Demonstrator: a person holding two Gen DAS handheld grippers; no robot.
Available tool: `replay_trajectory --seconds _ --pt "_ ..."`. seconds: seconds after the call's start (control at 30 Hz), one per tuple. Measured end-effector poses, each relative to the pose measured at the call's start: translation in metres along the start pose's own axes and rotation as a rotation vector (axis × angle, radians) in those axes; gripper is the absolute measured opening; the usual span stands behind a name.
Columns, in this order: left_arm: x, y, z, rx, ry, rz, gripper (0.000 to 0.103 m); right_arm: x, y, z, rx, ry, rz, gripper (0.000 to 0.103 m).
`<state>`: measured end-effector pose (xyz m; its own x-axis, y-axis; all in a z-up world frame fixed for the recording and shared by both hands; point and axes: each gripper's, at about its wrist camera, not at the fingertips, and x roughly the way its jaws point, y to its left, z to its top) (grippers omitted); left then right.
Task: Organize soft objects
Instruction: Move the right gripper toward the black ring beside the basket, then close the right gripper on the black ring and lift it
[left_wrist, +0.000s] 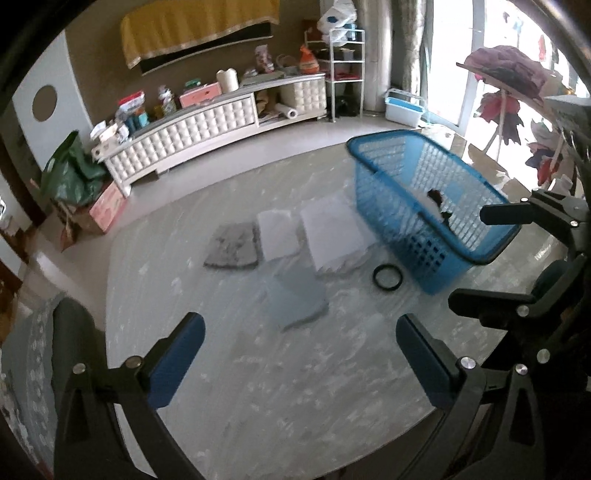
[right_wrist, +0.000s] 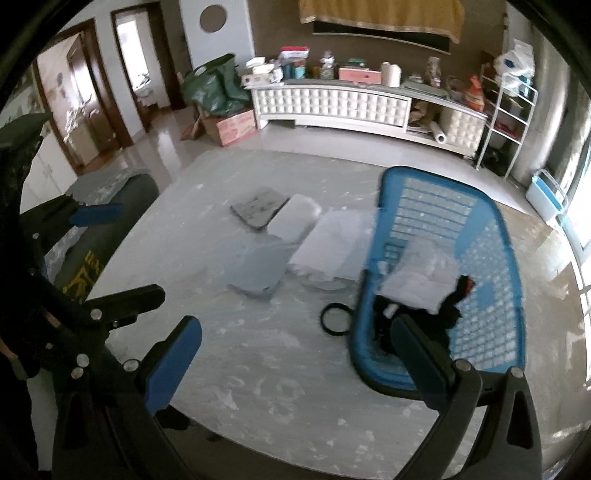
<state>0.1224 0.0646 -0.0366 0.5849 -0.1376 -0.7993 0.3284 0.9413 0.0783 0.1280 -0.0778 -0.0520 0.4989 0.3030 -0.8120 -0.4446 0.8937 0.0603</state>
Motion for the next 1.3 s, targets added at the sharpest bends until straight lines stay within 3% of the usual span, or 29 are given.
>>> replay_trajectory --seconds 0.57,0.77,0.87,1.1,1.3 --pt "0.039 0.058 -0.042 -0.088 0.069 0.005 0.103 0.066 0.046 0.009 -0.109 0.108 0.018 0.103" --pt "0.063 0.069 -0.047 -0.106 0.098 0.008 0.103 0.098 0.041 0.007 -0.056 0.18 0.025 0.103" --pt "0.078 0.073 -0.047 -0.098 0.115 0.007 0.103 0.106 0.045 0.007 -0.082 0.179 -0.027 0.103" --pt "0.1 0.08 -0.043 -0.071 0.131 0.018 0.103 0.127 0.049 0.012 -0.084 0.208 -0.049 0.103" --pt "0.121 0.08 -0.038 -0.008 0.151 0.035 0.103 0.146 0.035 0.009 -0.024 0.248 -0.098 0.103"
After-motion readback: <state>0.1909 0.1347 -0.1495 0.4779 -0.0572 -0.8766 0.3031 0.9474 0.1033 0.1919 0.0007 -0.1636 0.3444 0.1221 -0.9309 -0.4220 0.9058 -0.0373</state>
